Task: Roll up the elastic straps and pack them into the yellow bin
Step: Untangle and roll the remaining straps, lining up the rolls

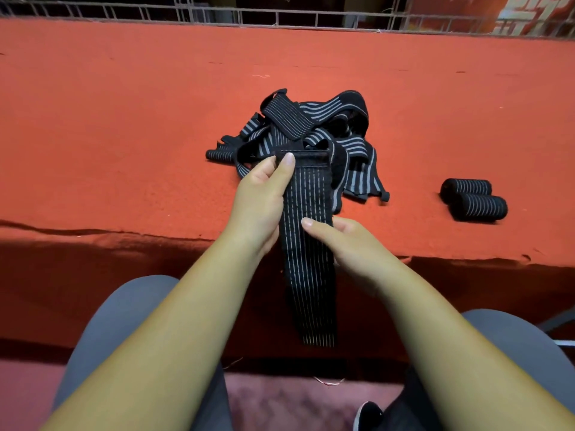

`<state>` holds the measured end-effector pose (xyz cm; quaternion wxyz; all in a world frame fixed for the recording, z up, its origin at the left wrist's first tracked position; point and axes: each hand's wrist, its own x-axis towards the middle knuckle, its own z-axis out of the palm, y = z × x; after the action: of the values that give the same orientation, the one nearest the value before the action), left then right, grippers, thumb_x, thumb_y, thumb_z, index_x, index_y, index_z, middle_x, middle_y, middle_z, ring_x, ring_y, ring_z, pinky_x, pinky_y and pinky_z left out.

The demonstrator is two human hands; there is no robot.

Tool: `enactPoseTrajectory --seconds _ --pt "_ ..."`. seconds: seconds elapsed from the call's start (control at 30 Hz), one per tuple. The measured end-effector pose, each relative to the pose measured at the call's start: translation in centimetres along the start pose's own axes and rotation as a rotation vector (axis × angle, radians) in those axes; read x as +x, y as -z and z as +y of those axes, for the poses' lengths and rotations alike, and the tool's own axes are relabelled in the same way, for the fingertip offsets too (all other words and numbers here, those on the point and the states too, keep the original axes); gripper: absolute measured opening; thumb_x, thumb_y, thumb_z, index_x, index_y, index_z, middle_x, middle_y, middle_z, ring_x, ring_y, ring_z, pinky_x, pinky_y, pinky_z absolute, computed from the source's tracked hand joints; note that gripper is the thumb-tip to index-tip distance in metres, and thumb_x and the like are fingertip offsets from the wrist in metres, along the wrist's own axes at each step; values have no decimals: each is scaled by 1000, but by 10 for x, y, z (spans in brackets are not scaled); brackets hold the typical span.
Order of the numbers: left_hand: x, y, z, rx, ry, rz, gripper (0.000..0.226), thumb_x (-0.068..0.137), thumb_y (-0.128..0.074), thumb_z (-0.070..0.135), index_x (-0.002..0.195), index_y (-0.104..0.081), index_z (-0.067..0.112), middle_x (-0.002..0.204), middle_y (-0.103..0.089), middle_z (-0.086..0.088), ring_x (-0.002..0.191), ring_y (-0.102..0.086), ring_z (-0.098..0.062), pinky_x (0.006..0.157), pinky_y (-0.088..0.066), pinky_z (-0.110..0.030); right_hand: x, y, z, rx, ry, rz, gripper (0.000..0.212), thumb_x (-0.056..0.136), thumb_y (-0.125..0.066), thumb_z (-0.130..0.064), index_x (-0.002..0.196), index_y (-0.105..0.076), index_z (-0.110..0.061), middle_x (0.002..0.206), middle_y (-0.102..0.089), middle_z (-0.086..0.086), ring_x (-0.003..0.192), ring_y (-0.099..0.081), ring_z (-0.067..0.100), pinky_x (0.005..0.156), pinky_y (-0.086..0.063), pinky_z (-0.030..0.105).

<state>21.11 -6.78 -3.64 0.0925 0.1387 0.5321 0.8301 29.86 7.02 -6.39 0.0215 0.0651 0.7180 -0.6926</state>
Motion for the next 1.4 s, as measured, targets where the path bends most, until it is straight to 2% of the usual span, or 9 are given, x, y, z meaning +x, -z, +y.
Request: enactPoseTrajectory --seconds 0.1,0.17,0.4,0.5,0.63,0.87,1.03,1.2,1.4 --pt "3 5 -4 17 25 -24 24 111 -62 19 122 -75 2 119 -79 -22 108 -77 -33 104 -60 -53 6 4 -2 -73 57 99 38 104 -69 -45 114 -75 -8 106 -82 16 93 -79 38 81 -63 57" --pt "5 6 -6 50 50 -66 20 109 -63 17 120 -76 5 119 -79 -21 109 -76 -33 106 -59 -52 9 7 -4 -49 109 159 37 106 -67 -41 116 -71 -6 95 -78 12 79 -71 27 62 -56 37" --pt "5 8 -21 246 41 -180 20 105 -69 12 119 -79 21 103 -74 -2 99 -68 -19 98 -55 -44 17 26 -8 35 215 306 14 107 -68 -20 119 -70 -13 71 -50 4 62 -55 18 47 -53 30" --pt "8 8 -23 283 60 -207 17 103 -71 23 118 -79 25 102 -71 -5 99 -66 -23 95 -53 -47 21 32 -5 -23 276 295 12 107 -67 -14 119 -71 -18 67 -58 -8 67 -59 14 54 -54 28" --pt "14 8 -28 334 2 -167 16 98 -75 35 108 -81 26 103 -76 -10 97 -67 -22 92 -52 -46 26 36 -2 -115 360 293 15 106 -66 -5 118 -70 -13 73 -69 -24 66 -62 -7 61 -45 8" --pt "21 8 -34 317 -9 -146 11 94 -78 26 103 -83 21 108 -81 -11 100 -72 -25 101 -56 -57 31 40 -1 -60 313 306 11 108 -66 -21 115 -74 -17 93 -75 -13 74 -63 1 63 -46 18" --pt "24 10 -39 338 -25 -136 15 93 -80 12 105 -83 22 89 -75 5 88 -67 -13 83 -53 -33 35 43 1 -30 301 288 18 107 -65 -6 118 -73 -18 96 -77 -12 74 -65 -5 65 -47 9" --pt "23 8 -39 337 -24 -125 29 93 -77 0 114 -80 20 86 -71 12 83 -65 -4 70 -49 -16 31 39 -3 -10 219 276 25 106 -63 -4 126 -70 -18 84 -74 -14 57 -60 -4 51 -44 12" --pt "22 8 -39 226 21 -146 25 82 -80 9 103 -83 22 95 -63 -11 94 -60 -25 85 -48 -41 28 46 -6 -142 257 283 29 103 -68 -5 115 -81 -27 84 -76 -17 73 -67 3 69 -53 25"
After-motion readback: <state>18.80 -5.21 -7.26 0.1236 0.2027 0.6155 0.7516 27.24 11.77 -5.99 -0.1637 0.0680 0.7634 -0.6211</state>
